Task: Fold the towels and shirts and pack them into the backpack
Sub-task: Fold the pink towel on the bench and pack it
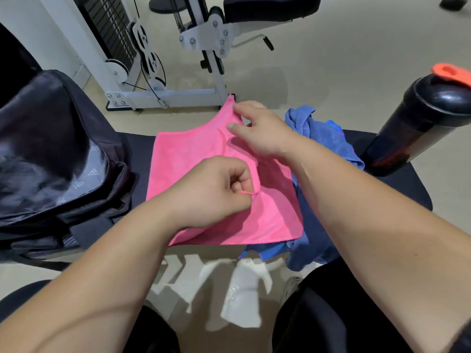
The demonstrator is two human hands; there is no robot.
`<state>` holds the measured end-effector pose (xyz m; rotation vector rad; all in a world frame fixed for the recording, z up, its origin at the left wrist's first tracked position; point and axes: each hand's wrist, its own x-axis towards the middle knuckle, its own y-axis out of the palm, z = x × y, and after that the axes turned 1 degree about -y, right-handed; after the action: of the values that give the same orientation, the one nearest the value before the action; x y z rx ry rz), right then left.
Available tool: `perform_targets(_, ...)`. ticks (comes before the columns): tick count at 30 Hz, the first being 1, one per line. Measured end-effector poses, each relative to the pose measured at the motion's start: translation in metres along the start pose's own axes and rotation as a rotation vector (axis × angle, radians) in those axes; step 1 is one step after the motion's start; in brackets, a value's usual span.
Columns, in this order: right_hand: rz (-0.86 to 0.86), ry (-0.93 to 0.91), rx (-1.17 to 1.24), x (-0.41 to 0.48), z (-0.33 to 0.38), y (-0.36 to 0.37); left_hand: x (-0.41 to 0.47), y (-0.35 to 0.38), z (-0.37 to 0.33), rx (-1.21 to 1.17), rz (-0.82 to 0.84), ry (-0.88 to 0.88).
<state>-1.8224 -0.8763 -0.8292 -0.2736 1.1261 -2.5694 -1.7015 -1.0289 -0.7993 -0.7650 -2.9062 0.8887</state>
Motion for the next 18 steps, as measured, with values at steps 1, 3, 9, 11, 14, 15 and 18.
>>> perform_targets(1,-0.014,0.010,-0.032,-0.003,-0.005,-0.008,0.005,0.008,-0.005,0.017,0.003,0.016)
perform_targets(3,-0.076,0.041,-0.102,-0.012,-0.018,-0.020,0.014,0.030,-0.007,0.071,0.010,0.027)
perform_targets(9,-0.032,0.258,-0.175,-0.048,-0.047,-0.017,0.029,0.103,0.027,0.241,0.108,-0.039)
perform_targets(11,0.022,0.278,-0.178,-0.051,-0.050,-0.008,0.029,0.111,0.035,0.246,0.074,-0.073)
perform_targets(14,0.049,0.274,-0.130,-0.050,-0.053,0.000,0.029,0.109,0.036,0.239,0.071,-0.097)
perform_targets(15,0.057,0.273,-0.107,-0.048,-0.052,0.003,0.029,0.108,0.034,0.231,0.082,-0.106)
perform_targets(18,0.030,0.272,-0.038,-0.041,-0.053,0.010,0.027,0.105,0.033,0.192,0.090,-0.122)
